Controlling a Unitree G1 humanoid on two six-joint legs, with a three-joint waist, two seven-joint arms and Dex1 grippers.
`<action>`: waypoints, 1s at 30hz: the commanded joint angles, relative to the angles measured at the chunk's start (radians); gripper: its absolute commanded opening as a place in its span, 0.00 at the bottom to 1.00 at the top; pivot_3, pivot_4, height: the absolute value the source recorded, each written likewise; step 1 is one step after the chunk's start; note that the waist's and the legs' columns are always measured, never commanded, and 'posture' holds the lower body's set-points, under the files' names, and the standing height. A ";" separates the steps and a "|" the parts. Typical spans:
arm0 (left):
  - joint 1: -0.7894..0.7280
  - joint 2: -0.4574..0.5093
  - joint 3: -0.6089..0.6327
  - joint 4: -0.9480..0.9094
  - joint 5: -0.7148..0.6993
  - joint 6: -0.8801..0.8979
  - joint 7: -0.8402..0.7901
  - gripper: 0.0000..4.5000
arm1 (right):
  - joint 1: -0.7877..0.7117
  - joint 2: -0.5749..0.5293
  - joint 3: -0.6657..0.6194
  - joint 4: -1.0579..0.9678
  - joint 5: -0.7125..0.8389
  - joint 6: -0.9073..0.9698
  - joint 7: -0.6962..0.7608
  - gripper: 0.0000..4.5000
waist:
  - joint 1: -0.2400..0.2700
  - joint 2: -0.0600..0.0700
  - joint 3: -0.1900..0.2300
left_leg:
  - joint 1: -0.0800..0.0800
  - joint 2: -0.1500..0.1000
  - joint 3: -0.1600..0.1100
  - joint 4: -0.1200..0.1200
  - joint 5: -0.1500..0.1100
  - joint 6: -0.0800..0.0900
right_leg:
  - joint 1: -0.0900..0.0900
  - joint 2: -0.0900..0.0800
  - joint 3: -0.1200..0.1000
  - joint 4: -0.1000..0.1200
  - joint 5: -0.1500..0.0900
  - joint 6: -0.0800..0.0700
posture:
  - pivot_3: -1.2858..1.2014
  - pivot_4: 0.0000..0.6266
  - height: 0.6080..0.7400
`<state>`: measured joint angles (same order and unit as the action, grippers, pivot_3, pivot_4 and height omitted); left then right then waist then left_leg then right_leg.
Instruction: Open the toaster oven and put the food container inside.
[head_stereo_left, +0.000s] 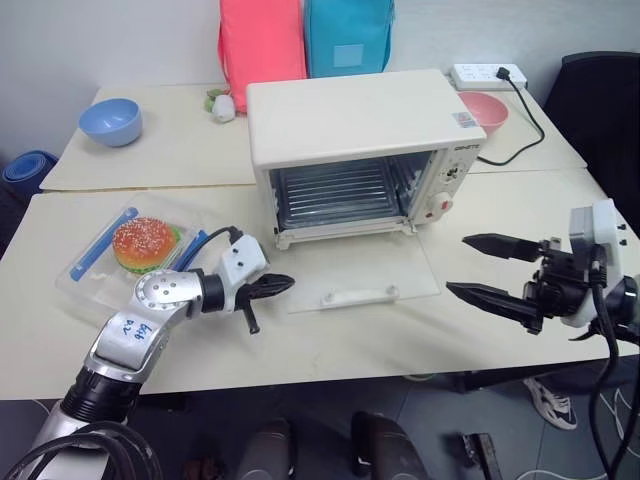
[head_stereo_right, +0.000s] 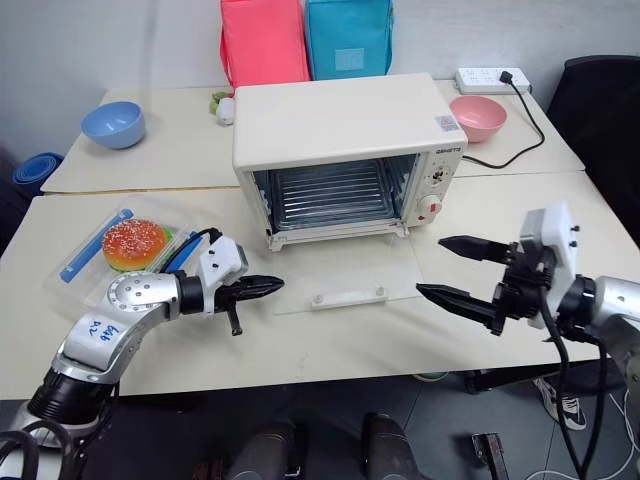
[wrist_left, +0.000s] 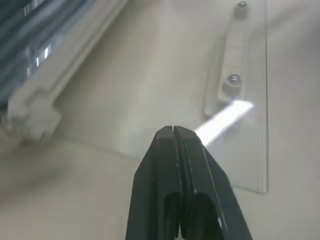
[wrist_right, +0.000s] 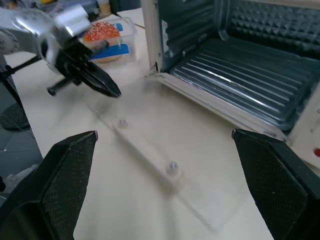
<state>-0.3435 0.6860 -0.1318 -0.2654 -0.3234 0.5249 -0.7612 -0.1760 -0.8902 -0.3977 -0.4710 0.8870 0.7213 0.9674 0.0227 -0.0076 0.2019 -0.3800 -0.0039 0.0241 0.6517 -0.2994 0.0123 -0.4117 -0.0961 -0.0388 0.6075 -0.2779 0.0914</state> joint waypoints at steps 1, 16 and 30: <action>0.057 0.003 0.084 -0.088 -0.043 0.069 0.035 0.01 | -0.088 0.016 0.056 -0.018 0.034 -0.006 -0.005 1.00 | -0.002 0.000 0.000 | -0.001 0.000 0.000 0.000 0.001 -0.002 | -0.001 0.000 0.000 0.000 0.000 0.000 | 0.52 0.24 1.00; 0.610 -0.152 0.911 -0.615 -1.024 0.253 0.600 0.94 | -0.352 0.114 0.351 0.224 -0.099 -0.094 0.194 1.00 | -0.003 0.000 0.000 | -0.006 0.000 -0.005 0.007 -0.003 0.001 | 0.000 -0.002 -0.005 -0.002 0.000 0.000 | 0.52 0.24 1.00; 0.664 -0.327 0.899 -0.523 -1.149 0.012 1.512 0.99 | -0.445 0.196 0.413 0.322 -0.156 -0.125 0.284 1.00 | 0.001 -0.003 -0.001 | -0.006 0.000 -0.007 0.007 -0.001 0.001 | 0.000 -0.002 -0.007 -0.001 0.002 -0.003 | 0.52 0.24 1.00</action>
<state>0.3309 0.3519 0.7783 -0.7764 -1.4469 0.5737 0.6673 -0.6137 -0.6986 0.0328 -0.1267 0.7260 0.6103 1.2471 0.0240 -0.0103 0.2007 -0.3864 -0.0040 0.0174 0.6590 -0.3005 0.0139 -0.4117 -0.0985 -0.0457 0.6066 -0.2760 0.0882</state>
